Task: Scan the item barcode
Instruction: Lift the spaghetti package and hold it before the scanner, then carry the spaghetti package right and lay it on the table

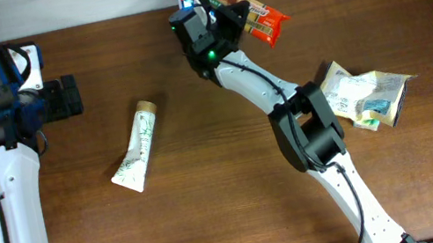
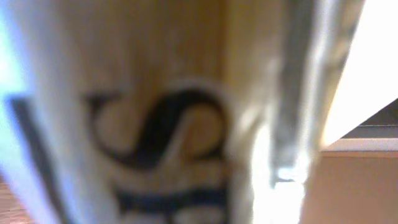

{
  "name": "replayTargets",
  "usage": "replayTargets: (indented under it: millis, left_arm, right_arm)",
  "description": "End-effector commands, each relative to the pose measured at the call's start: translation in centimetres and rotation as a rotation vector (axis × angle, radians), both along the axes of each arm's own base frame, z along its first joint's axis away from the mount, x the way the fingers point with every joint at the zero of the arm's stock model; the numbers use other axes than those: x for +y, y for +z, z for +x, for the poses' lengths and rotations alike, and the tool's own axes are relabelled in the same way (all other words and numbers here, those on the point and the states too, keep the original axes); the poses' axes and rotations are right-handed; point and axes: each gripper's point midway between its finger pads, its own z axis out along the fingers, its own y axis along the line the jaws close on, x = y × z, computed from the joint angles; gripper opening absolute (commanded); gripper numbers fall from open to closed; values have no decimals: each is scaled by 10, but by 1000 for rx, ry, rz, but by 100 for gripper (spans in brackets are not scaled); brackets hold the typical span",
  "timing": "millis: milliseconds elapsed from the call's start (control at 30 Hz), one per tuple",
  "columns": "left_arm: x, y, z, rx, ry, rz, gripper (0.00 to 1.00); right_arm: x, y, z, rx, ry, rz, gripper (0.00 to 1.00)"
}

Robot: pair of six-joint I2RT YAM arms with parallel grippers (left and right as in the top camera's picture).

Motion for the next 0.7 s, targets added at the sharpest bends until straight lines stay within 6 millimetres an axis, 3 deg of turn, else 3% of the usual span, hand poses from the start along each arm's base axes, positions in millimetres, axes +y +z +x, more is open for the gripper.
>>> replayTargets:
  millis: [0, 100, 233, 333, 500, 567, 667]
  left_arm:
    - [3, 0, 0, -1, 14, -3, 99]
    - [3, 0, 0, -1, 14, -3, 99]
    - [3, 0, 0, -1, 14, -3, 99]
    - [3, 0, 0, -1, 14, -3, 99]
    - [3, 0, 0, -1, 14, -3, 99]
    - [3, 0, 0, -1, 14, -3, 99]
    - [3, 0, 0, -1, 14, -3, 99]
  right_arm:
    - [10, 118, -25, -220, -41, 105, 4]
    - [14, 139, -43, -212, -11, 179, 4]
    - [48, 124, -74, 26, 186, 467, 4]
    - [65, 121, -110, 177, 225, 775, 4]
    - [76, 104, -193, 606, 137, 1240, 4]
    - [62, 83, -217, 779, 13, 1347, 4]
    - [20, 34, -226, 831, -241, 1348, 4]
